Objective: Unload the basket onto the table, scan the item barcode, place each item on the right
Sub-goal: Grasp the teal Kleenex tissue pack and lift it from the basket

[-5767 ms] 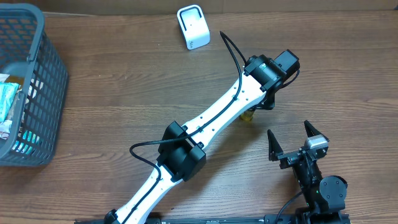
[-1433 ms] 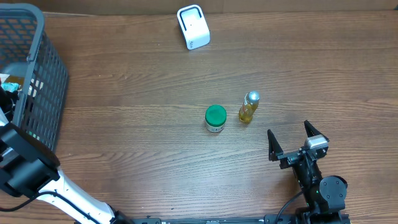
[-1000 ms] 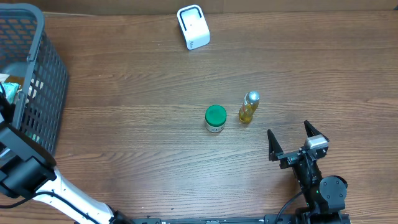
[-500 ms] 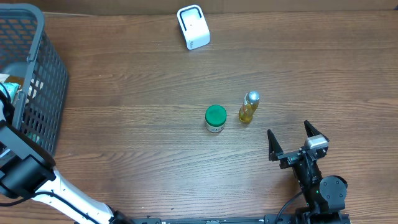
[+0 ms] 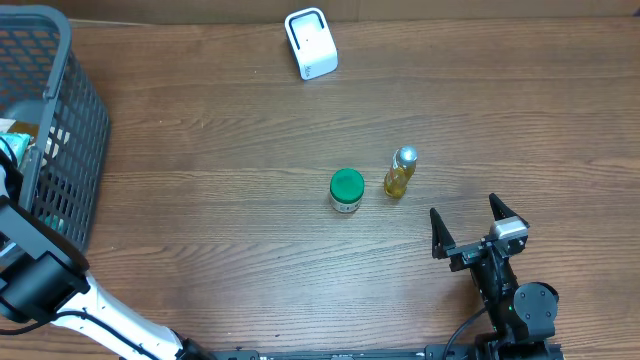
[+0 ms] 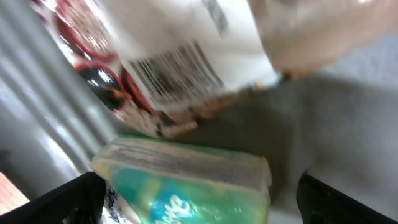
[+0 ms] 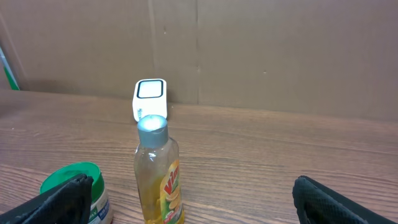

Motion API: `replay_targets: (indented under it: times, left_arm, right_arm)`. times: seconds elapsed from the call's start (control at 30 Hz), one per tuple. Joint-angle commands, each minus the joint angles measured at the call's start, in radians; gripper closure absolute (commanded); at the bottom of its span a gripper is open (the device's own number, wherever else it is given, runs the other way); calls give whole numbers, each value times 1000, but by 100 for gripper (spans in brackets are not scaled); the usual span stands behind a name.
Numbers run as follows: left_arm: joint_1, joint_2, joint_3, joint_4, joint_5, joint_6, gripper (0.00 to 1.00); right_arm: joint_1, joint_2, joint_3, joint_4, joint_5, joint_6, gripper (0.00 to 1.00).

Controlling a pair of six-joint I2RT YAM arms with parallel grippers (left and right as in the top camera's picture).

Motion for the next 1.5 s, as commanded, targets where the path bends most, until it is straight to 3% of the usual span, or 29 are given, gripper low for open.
replay_targets:
  times: [0.0, 0.13, 0.43, 0.97, 1.2, 1.37, 1.47]
  left_arm:
    - [0, 33, 74, -60, 76, 5, 0]
    - [0, 33, 152, -122, 75, 5, 0]
    - [2, 33, 136, -149, 44, 4, 1]
    - [51, 33, -13, -25, 57, -22, 0]
    - [51, 33, 29, -51, 66, -22, 27]
    - [51, 29, 195, -161, 133, -22, 29]
    - [50, 26, 401, -283, 134, -22, 31]
  right_arm:
    - [1, -7, -11, 5, -6, 1, 0]
    - [1, -7, -11, 5, -6, 1, 0]
    - [1, -7, -11, 5, -6, 1, 0]
    - [1, -7, -11, 5, -6, 1, 0]
    - [1, -7, -11, 5, -6, 1, 0]
    - [1, -7, -11, 5, -6, 1, 0]
    - [1, -7, -11, 5, -6, 1, 0]
